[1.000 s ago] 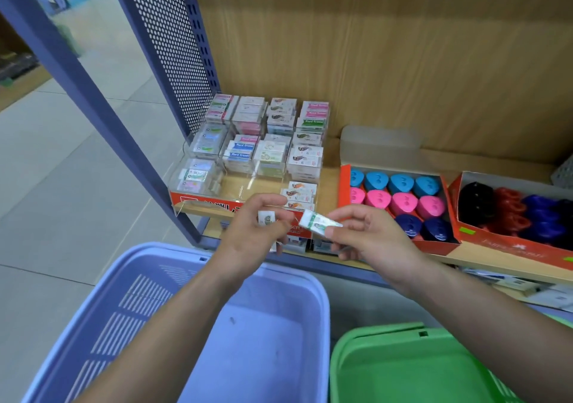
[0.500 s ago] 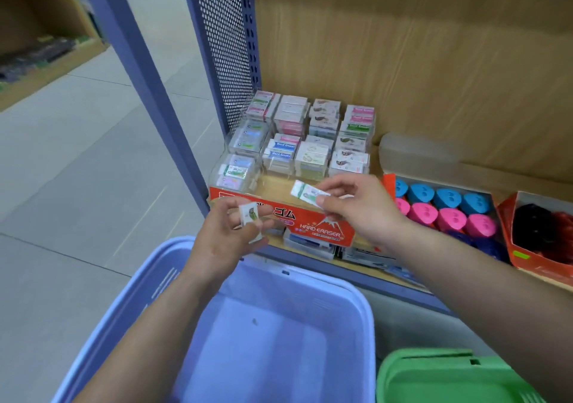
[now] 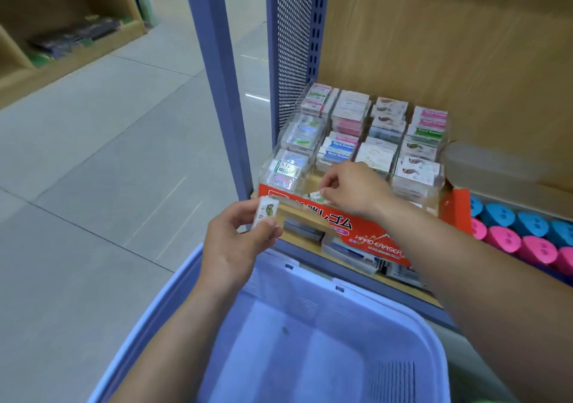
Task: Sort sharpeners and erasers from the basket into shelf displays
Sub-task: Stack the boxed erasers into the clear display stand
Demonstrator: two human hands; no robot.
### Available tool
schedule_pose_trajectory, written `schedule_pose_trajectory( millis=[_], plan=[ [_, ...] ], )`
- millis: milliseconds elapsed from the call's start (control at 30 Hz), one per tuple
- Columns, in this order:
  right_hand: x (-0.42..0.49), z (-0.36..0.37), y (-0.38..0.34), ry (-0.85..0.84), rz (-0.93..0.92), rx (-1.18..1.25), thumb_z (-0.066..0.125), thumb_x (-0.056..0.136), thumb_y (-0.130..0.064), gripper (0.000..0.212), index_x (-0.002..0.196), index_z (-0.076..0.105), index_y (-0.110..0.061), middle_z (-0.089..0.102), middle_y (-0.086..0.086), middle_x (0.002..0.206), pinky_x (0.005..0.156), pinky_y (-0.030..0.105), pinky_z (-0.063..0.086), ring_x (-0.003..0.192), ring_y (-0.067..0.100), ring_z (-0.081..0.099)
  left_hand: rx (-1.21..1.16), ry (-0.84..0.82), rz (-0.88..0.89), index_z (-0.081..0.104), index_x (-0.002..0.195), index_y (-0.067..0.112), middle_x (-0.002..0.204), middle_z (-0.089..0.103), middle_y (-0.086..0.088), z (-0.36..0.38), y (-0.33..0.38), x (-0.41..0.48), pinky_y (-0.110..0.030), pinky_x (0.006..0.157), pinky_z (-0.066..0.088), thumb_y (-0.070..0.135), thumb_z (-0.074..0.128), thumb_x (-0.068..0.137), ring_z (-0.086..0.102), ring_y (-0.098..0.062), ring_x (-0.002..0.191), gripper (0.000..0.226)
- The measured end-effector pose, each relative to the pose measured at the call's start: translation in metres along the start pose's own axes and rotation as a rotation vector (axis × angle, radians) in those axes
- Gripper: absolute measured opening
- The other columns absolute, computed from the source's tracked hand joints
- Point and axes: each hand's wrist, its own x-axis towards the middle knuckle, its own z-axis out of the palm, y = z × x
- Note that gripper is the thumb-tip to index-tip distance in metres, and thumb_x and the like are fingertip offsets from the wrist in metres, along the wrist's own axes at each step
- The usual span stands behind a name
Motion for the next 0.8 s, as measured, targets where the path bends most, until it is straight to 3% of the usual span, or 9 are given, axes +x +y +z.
schedule_pose_trajectory(
  millis=[100, 167, 267, 400, 600, 700, 800],
  plan=[
    [-0.003, -0.005, 0.004, 0.009, -0.007, 0.036, 0.06, 0.095, -0.021, 0.018, 0.102, 0.076, -0.023, 0.073, -0.005, 0.103, 0.087, 0.035, 0.055, 0.096, 0.015, 0.066, -0.032, 0.028, -0.017, 0.069, 0.108, 0.008, 0.092, 0.074, -0.018, -0.001, -0.001, 0.0, -0.027, 0.068, 0.06, 0.0, 0.073, 0.086, 0.075, -0.028, 0.078, 0.023],
    [-0.011, -0.011, 0.002, 0.098, -0.014, 0.156, 0.06, 0.096, -0.02, 0.019, 0.108, 0.075, -0.022, 0.072, -0.007, 0.101, 0.084, 0.029, 0.051, 0.094, 0.011, 0.064, -0.061, 0.039, -0.027, 0.068, 0.105, 0.01, 0.092, 0.076, -0.014, 0.0, 0.0, 0.001, -0.032, 0.074, 0.062, -0.001, 0.075, 0.084, 0.075, -0.033, 0.085, 0.025],
    [-0.036, -0.021, -0.01, 0.2, -0.044, 0.381, 0.062, 0.096, -0.021, 0.015, 0.098, 0.075, -0.028, 0.072, -0.013, 0.089, 0.075, 0.026, 0.05, 0.079, 0.002, 0.063, -0.087, -0.018, -0.021, 0.072, 0.101, 0.014, 0.095, 0.078, -0.008, 0.003, 0.004, 0.0, -0.038, 0.084, 0.06, -0.002, 0.073, 0.086, 0.075, -0.03, 0.092, 0.022],
    [-0.071, -0.023, -0.028, 0.059, -0.054, 0.734, 0.066, 0.096, -0.022, 0.014, 0.106, 0.074, -0.026, 0.072, -0.002, 0.092, 0.061, 0.027, 0.051, 0.066, 0.009, 0.065, -0.147, -0.133, -0.023, 0.074, 0.105, 0.014, 0.105, 0.077, -0.009, 0.016, 0.01, -0.005, -0.033, 0.085, 0.06, -0.007, 0.066, 0.09, 0.075, -0.028, 0.097, 0.026],
    [-0.078, -0.022, -0.014, -0.076, 0.079, 0.842, 0.079, 0.086, -0.019, 0.024, 0.109, 0.071, -0.021, 0.074, -0.002, 0.093, 0.067, 0.027, 0.053, 0.071, 0.009, 0.067, -0.146, -0.163, -0.007, 0.074, 0.106, 0.016, 0.103, 0.076, -0.009, 0.03, 0.009, -0.011, -0.043, 0.091, 0.057, 0.001, 0.074, 0.086, 0.072, -0.036, 0.1, 0.025],
    [-0.081, -0.02, -0.009, -0.123, 0.099, 0.922, 0.078, 0.087, -0.013, 0.017, 0.102, 0.07, -0.01, 0.073, 0.0, 0.079, 0.066, 0.031, 0.054, 0.071, 0.015, 0.066, -0.155, -0.145, -0.027, 0.07, 0.108, 0.007, 0.098, 0.075, -0.015, 0.04, 0.011, -0.012, -0.039, 0.084, 0.06, 0.001, 0.073, 0.087, 0.073, -0.03, 0.091, 0.022],
    [-0.085, -0.021, -0.004, -0.084, 0.118, 1.075, 0.075, 0.088, -0.007, 0.011, 0.098, 0.07, -0.007, 0.069, 0.005, 0.08, 0.067, 0.033, 0.054, 0.073, 0.02, 0.064, -0.119, -0.132, -0.03, 0.07, 0.098, 0.008, 0.081, 0.073, -0.009, 0.049, 0.013, -0.012, -0.024, 0.068, 0.058, 0.008, 0.075, 0.086, 0.069, -0.017, 0.075, 0.013]
  ],
)
